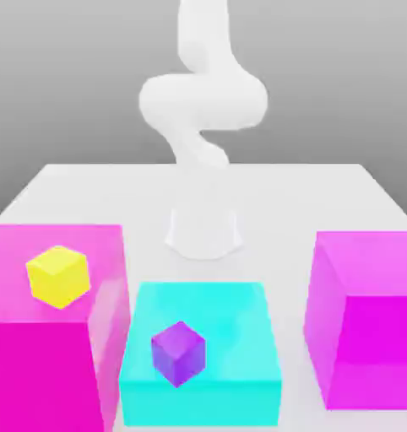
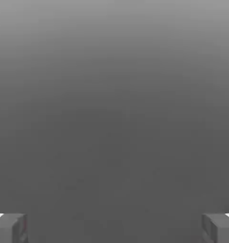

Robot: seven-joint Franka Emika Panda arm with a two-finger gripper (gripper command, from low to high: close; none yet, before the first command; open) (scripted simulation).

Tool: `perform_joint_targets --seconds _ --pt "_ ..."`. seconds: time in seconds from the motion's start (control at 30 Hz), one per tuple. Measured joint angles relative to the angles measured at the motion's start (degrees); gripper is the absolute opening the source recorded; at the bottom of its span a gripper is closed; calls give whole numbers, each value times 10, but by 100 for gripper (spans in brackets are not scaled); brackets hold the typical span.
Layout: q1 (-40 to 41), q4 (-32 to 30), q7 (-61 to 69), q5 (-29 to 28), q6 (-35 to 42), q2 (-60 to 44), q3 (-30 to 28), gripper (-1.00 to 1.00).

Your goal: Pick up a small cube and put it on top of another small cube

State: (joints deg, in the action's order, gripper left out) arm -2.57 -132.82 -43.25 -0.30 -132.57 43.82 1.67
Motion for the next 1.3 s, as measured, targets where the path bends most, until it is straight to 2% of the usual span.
perform_joint_targets --seconds 0.47,0.9,1.1,1.3 --pt "-231 -107 325 24 -106 -200 45 0" --pt "-396 -213 677 69 -223 -389 94 0" --pt "-424 -250 758 21 -274 -454 98 0" --pt "-433 -245 728 -59 -346 -538 60 0"
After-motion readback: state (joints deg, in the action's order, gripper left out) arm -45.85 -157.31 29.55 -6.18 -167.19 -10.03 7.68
